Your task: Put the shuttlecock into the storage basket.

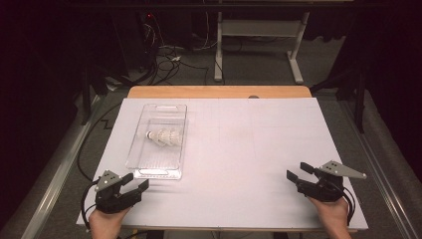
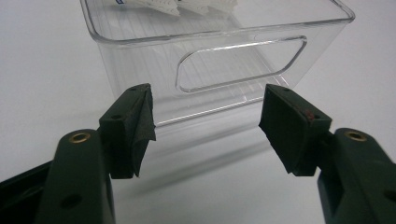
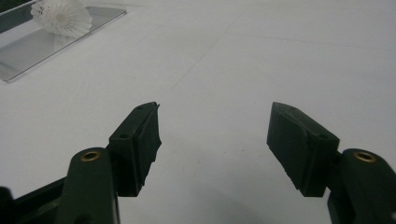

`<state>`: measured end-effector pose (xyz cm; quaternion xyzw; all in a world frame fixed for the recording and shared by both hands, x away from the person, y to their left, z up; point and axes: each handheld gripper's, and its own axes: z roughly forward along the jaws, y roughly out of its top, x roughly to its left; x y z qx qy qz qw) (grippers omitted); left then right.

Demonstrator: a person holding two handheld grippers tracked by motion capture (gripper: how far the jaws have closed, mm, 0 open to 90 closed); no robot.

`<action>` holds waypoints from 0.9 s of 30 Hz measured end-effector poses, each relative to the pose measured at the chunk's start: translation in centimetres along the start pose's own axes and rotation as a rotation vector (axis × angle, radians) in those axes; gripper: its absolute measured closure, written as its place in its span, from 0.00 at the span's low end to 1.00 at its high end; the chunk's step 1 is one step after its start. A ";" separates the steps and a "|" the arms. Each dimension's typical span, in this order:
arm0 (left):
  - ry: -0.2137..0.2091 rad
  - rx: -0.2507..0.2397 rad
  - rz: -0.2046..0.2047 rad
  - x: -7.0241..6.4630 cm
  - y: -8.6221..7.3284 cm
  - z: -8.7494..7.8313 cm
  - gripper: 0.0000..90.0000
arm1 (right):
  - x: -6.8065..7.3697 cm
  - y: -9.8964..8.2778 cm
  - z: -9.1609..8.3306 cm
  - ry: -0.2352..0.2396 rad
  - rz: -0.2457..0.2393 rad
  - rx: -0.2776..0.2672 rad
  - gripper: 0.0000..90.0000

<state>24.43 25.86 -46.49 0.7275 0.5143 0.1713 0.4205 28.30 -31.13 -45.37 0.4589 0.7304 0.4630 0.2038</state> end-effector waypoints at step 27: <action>0.003 0.000 -0.003 0.3 0.0 -0.1 0.40 | -1.6 -1.0 -0.9 -0.030 0.047 -0.009 0.36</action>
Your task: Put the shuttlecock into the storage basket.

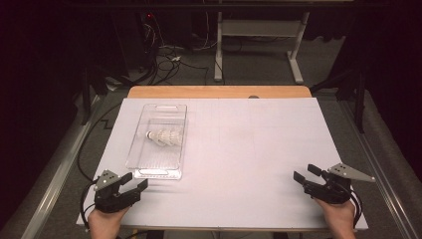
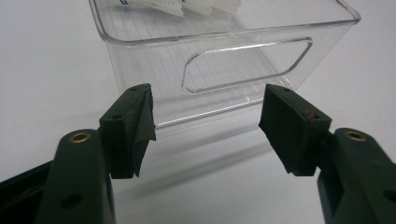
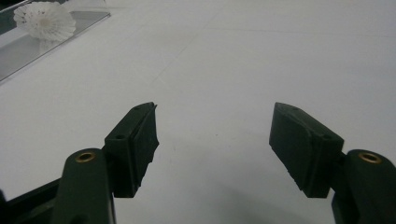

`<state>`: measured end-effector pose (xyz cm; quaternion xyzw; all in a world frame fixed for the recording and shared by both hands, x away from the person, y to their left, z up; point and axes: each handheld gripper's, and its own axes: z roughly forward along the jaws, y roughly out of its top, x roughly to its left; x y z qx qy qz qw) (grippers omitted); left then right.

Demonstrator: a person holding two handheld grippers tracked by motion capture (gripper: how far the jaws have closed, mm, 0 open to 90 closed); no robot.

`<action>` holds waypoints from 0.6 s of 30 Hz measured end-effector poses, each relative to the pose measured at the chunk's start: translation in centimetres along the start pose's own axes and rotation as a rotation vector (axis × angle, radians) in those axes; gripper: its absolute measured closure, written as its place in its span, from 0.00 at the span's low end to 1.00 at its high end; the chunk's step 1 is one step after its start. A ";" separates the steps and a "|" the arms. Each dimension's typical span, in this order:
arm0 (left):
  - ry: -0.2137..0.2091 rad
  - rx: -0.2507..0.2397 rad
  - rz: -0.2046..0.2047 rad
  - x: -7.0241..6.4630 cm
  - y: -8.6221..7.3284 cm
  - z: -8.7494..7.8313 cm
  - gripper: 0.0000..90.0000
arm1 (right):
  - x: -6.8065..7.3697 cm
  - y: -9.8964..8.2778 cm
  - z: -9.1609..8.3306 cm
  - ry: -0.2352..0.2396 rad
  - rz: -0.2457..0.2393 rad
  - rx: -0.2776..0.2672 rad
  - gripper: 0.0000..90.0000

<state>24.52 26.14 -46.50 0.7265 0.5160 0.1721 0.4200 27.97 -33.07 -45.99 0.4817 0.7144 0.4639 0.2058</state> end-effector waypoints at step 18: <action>-0.003 0.003 0.004 0.0 0.0 0.1 0.40 | -0.1 -0.2 0.0 -0.005 0.009 0.001 0.35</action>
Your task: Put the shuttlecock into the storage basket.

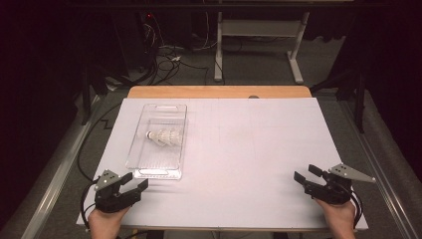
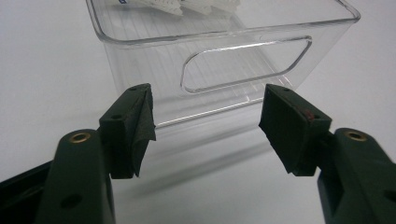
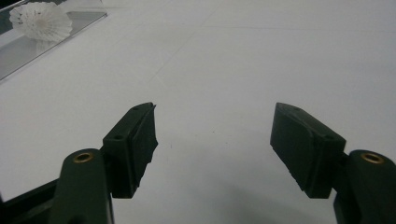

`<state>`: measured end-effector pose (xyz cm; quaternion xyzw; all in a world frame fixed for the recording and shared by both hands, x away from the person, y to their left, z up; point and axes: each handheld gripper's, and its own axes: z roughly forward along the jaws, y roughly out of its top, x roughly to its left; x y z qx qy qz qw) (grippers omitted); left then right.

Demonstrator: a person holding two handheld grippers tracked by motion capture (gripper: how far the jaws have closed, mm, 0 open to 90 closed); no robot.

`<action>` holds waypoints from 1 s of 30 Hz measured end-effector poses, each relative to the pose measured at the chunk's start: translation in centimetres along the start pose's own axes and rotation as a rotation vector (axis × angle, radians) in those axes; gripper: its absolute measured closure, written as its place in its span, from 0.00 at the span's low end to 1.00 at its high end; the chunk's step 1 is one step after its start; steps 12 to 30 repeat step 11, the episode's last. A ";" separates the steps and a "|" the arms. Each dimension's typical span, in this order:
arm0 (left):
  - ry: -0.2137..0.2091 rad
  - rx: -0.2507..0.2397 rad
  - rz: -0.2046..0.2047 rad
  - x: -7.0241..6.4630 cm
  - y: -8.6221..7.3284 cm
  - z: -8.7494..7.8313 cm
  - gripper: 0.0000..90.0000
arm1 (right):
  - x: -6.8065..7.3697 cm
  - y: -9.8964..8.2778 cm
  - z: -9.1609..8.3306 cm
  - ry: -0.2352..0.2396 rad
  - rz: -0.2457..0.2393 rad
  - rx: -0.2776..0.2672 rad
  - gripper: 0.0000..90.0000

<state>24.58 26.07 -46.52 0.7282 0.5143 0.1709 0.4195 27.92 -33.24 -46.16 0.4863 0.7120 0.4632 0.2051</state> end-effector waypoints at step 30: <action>-0.001 0.003 0.001 -0.1 0.1 0.0 0.40 | -0.1 0.0 0.1 0.002 0.000 -0.001 0.35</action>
